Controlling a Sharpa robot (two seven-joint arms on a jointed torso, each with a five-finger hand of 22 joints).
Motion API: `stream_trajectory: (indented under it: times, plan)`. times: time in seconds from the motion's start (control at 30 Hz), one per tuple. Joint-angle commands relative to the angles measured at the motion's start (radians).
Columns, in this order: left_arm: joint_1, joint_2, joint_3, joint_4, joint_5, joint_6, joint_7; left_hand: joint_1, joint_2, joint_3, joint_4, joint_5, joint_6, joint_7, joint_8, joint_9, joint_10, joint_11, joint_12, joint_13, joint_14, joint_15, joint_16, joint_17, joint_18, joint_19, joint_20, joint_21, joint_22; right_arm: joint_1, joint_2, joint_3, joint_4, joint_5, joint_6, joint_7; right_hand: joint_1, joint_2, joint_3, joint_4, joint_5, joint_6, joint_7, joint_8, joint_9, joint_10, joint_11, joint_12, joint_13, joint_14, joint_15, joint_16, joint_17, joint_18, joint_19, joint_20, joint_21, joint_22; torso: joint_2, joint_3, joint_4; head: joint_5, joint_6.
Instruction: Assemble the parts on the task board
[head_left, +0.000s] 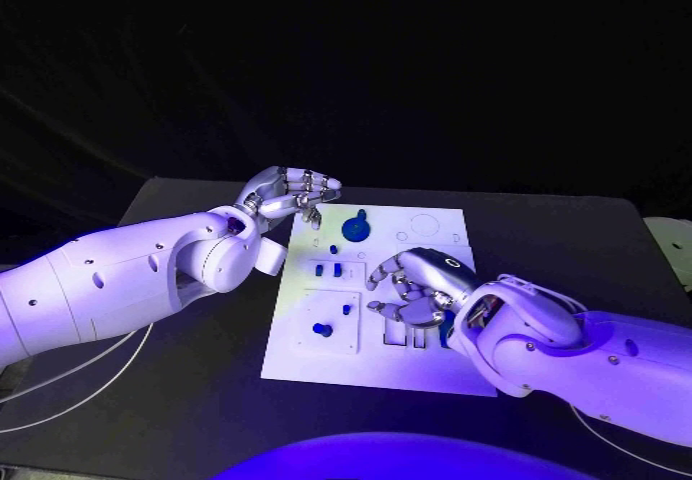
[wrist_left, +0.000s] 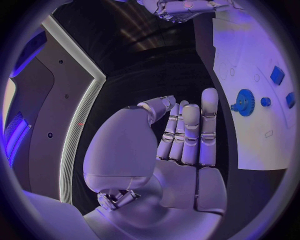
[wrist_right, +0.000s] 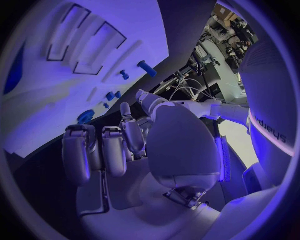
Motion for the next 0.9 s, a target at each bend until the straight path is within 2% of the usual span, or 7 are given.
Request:
stream_trajectory:
  times: [0.03, 0.2, 0.3, 0.43, 0.67, 0.77, 0.9]
  plan:
    - [0.0, -0.002, -0.003, 0.004, -0.002, 0.019, 0.007, -0.004, 0.008, -0.005, 0.001, 0.003, -0.008, 0.0, 0.003, 0.001, -0.007, 0.001, 0.004, -0.001, -0.006, 0.0, 0.004, -0.001, 0.016, -0.004, 0.005, -0.004, -0.001, 0.028, -0.078, 0.002, 0.036, 0.193, 0.01, 0.025, -0.028, 0.003, -0.043, 0.025, 0.013, -0.004, -0.014, 0.049, 0.053, 0.011, -0.016, 0.015, 0.038, 0.078, -0.016, 0.01, 0.124, -0.015, 0.08, -0.011, 0.021, 0.242, -0.003, -0.0008, -0.0042, -0.017, 0.007]
    - [0.0, -0.004, -0.006, 0.007, -0.001, 0.019, 0.007, -0.004, 0.008, -0.005, 0.001, 0.003, -0.008, 0.0, 0.003, 0.001, -0.007, 0.001, 0.004, -0.001, -0.006, 0.0, 0.004, -0.001, 0.016, -0.004, 0.005, -0.004, -0.001, 0.052, -0.184, 0.0, 0.073, 0.208, 0.074, -0.019, -0.027, 0.011, -0.063, 0.039, 0.017, -0.014, -0.019, 0.076, 0.091, 0.046, -0.022, 0.064, 0.079, 0.081, -0.021, 0.017, 0.14, -0.021, 0.09, -0.015, 0.052, 0.252, -0.006, -0.003, -0.0103, -0.042, 0.013]
    - [0.0, -0.004, -0.007, 0.009, -0.001, 0.021, 0.008, -0.006, 0.008, -0.006, 0.002, 0.002, -0.009, 0.001, 0.003, 0.001, -0.008, 0.002, 0.004, -0.001, -0.006, 0.0, 0.005, -0.001, 0.016, -0.004, 0.005, -0.004, -0.002, 0.057, -0.238, -0.007, 0.082, 0.209, 0.106, -0.046, -0.036, 0.011, -0.077, 0.055, 0.014, -0.031, -0.017, 0.076, 0.104, 0.048, -0.02, 0.066, 0.082, 0.081, -0.02, 0.017, 0.139, -0.021, 0.089, -0.016, 0.048, 0.251, -0.008, -0.0066, -0.0093, -0.05, 0.012]
    - [0.0, -0.007, -0.008, 0.016, -0.001, 0.025, 0.009, -0.006, 0.007, -0.007, 0.002, 0.002, -0.01, 0.001, 0.003, 0.001, -0.008, 0.002, 0.005, -0.001, -0.006, 0.0, 0.005, -0.002, 0.016, -0.004, 0.005, -0.004, -0.002, 0.058, -0.296, -0.015, 0.093, 0.194, 0.12, -0.075, -0.045, 0.011, -0.09, 0.073, 0.014, -0.037, -0.016, 0.08, 0.115, 0.045, -0.019, 0.063, 0.08, 0.081, -0.019, 0.016, 0.138, -0.02, 0.088, -0.015, 0.044, 0.25, -0.01, -0.0111, -0.0143, -0.081, 0.013]
    - [0.0, -0.012, -0.011, 0.02, 0.0, 0.027, 0.006, -0.007, 0.007, -0.007, 0.003, 0.002, -0.012, 0.001, 0.002, 0.001, -0.008, 0.002, 0.005, -0.001, -0.007, 0.0, 0.004, -0.005, 0.016, -0.005, 0.005, -0.005, -0.002, 0.051, -0.337, -0.024, 0.107, 0.142, 0.106, -0.141, -0.051, 0.006, -0.116, 0.099, 0.009, -0.031, -0.022, 0.092, 0.135, 0.054, -0.024, 0.075, 0.091, 0.081, -0.022, 0.017, 0.14, -0.021, 0.09, -0.017, 0.05, 0.252, -0.013, -0.0128, -0.0186, -0.12, 0.003]
    - [0.0, -0.013, -0.011, 0.021, 0.0, 0.028, 0.007, -0.007, 0.007, -0.007, 0.003, 0.002, -0.012, 0.001, 0.002, 0.001, -0.008, 0.002, 0.005, -0.001, -0.007, 0.0, 0.004, -0.005, 0.016, -0.005, 0.005, -0.005, -0.002, 0.042, -0.338, -0.025, 0.112, 0.124, 0.104, -0.164, -0.055, 0.01, -0.125, 0.108, 0.013, -0.027, -0.024, 0.096, 0.141, 0.057, -0.026, 0.078, 0.094, 0.081, -0.024, 0.018, 0.142, -0.022, 0.091, -0.018, 0.054, 0.253, -0.014, -0.014, -0.0172, -0.127, -0.002]
    - [-0.001, -0.014, -0.012, 0.024, 0.0, 0.028, 0.007, -0.007, 0.007, -0.007, 0.003, 0.002, -0.013, 0.001, 0.002, 0.0, -0.008, 0.002, 0.006, -0.001, -0.007, 0.0, 0.005, -0.003, 0.016, -0.005, 0.005, -0.005, -0.002, 0.023, -0.325, -0.027, 0.113, 0.105, 0.1, -0.196, -0.061, 0.01, -0.148, 0.11, 0.056, -0.027, -0.028, 0.1, 0.155, 0.059, -0.029, 0.078, 0.095, 0.082, -0.027, 0.019, 0.144, -0.023, 0.093, -0.021, 0.058, 0.254, -0.013, -0.0145, -0.0173, -0.13, -0.002]
